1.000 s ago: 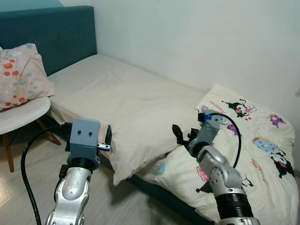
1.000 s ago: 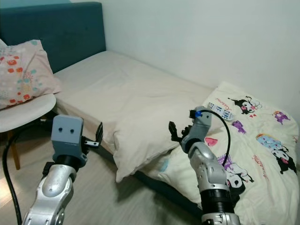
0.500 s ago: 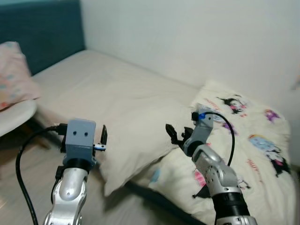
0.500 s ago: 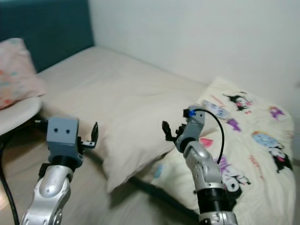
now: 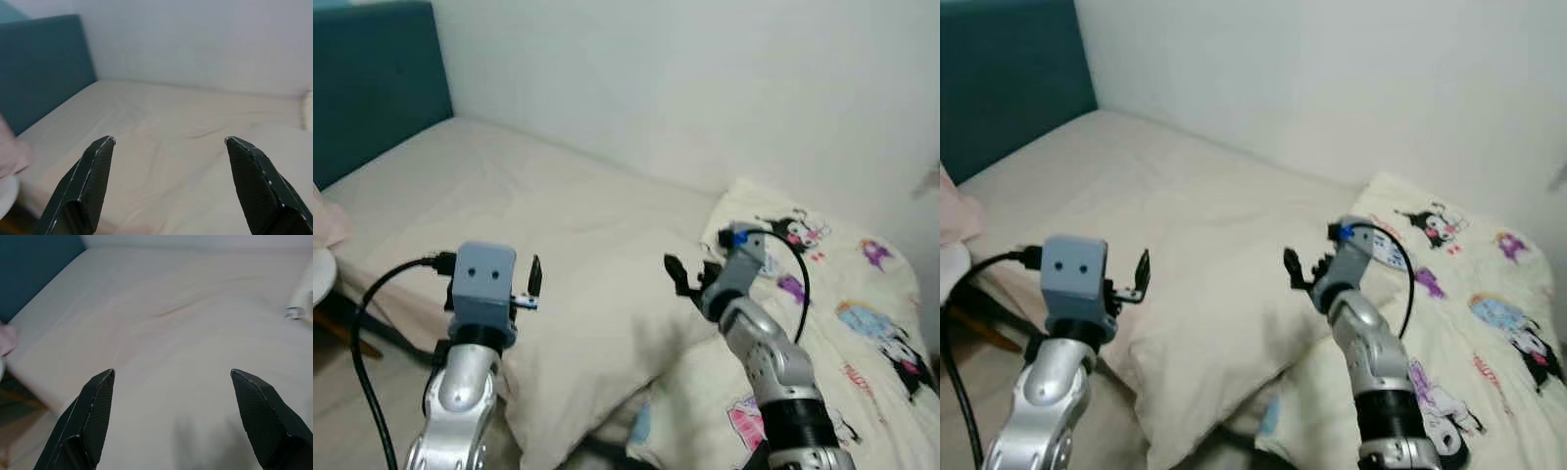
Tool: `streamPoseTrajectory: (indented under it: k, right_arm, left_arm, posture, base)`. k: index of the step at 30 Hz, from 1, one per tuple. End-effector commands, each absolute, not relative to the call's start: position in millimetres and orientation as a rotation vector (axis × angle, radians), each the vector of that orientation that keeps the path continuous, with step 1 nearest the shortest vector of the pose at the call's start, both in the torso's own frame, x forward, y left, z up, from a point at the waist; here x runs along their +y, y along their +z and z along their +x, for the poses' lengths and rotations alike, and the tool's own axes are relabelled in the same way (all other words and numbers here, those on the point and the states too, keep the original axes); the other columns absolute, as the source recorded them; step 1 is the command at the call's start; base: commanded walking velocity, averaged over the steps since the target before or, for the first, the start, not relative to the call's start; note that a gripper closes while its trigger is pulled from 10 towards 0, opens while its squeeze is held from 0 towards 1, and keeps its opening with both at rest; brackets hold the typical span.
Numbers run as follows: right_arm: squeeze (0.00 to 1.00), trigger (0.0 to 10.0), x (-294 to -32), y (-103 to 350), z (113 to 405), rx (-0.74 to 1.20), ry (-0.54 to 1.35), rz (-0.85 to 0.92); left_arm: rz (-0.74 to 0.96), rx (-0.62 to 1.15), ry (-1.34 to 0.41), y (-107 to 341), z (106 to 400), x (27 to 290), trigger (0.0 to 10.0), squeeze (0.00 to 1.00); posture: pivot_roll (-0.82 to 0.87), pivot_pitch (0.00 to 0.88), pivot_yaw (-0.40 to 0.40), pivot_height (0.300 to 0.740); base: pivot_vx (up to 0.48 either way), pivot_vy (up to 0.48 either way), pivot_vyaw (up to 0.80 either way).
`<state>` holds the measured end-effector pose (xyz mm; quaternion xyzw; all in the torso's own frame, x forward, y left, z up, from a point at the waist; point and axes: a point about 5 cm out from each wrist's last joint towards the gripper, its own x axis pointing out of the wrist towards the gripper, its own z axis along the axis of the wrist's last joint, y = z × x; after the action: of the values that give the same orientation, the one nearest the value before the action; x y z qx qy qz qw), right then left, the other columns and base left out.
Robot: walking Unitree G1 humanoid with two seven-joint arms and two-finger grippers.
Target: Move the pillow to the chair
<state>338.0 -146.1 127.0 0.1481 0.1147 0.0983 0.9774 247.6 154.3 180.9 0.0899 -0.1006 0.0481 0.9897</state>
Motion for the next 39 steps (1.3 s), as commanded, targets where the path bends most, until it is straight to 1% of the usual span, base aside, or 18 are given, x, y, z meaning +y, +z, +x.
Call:
streamPoseTrajectory:
  k: [1, 7, 11, 16, 17, 19, 22, 25, 31, 35, 37, 39]
  right_arm:
    - [0.0, 10.0, -148, 122, 337, 0.265, 0.21, 0.333]
    - [0.0, 10.0, -152, 119, 337, 0.289, 0.217, 0.411]
    - [0.0, 10.0, -166, 112, 339, 0.312, 0.165, 0.475]
    - [0.0, 10.0, -171, 109, 339, 0.32, 0.146, 0.475]
    - [0.0, 10.0, -175, 108, 340, 0.316, 0.143, 0.463]
    - [0.0, 10.0, -176, 108, 340, 0.312, 0.143, 0.457]
    - [0.0, 10.0, -176, 109, 340, 0.305, 0.148, 0.461]
    - [0.0, 10.0, -175, 108, 340, 0.296, 0.167, 0.484]
    - [0.0, 10.0, -178, 102, 341, 0.295, 0.193, 0.522]
    - [0.0, 10.0, -182, 100, 342, 0.295, 0.183, 0.559]
    - [0.0, 10.0, -187, 95, 341, 0.306, 0.153, 0.605]
    - [0.0, 10.0, -188, 93, 341, 0.311, 0.144, 0.607]
  left_arm:
    - [0.176, -0.197, 0.113, 179, 247, 155, 10.0, 0.0]
    - [0.206, -0.206, 0.155, 182, 249, 164, 10.0, 0.0]
    - [0.225, -0.214, 0.157, 184, 251, 169, 10.0, 0.0]
    - [0.232, -0.215, 0.151, 184, 251, 171, 10.0, 0.0]
    - [0.255, -0.198, 0.145, 180, 251, 177, 10.0, 0.0]
    - [0.257, -0.188, 0.152, 177, 251, 182, 10.0, 0.0]
    - [0.238, -0.171, 0.178, 173, 251, 190, 10.0, 0.0]
    - [0.215, -0.157, 0.199, 171, 250, 197, 10.0, 0.0]
    - [0.226, -0.147, 0.212, 169, 250, 204, 10.0, 0.0]
    - [0.234, -0.151, 0.215, 170, 249, 207, 10.0, 0.0]
    - [0.24, -0.153, 0.216, 170, 249, 209, 10.0, 0.0]
    - [0.241, -0.152, 0.216, 170, 248, 210, 10.0, 0.0]
  posture:
    - [0.01, 0.0, -0.129, 0.711]
    - [0.01, 0.0, -0.128, 0.691]
    - [0.01, 0.0, -0.125, 0.671]
    - [0.01, 0.0, -0.125, 0.661]
    - [0.0, 0.0, -0.124, 0.651]
    - [0.0, 0.0, -0.124, 0.646]
    - [0.0, 0.0, -0.122, 0.636]
    - [0.0, 0.0, -0.122, 0.621]
    - [0.01, 0.0, -0.122, 0.596]
    - [0.01, 0.0, -0.121, 0.581]
    - [0.01, 0.0, -0.121, 0.566]
    - [0.01, 0.0, -0.121, 0.561]
  base:
    - [0.0, 0.0, 0.0]
    - [0.0, 0.0, 0.0]
    - [0.0, 0.0, 0.0]
    - [0.0, 0.0, 0.0]
    - [0.0, 0.0, 0.0]
    - [0.0, 0.0, 0.0]
    - [0.0, 0.0, 0.0]
    - [0.0, 0.0, 0.0]
    - [0.0, 0.0, 0.0]
    - [0.0, 0.0, 0.0]
    - [0.0, 0.0, 0.0]
    - [0.0, 0.0, 0.0]
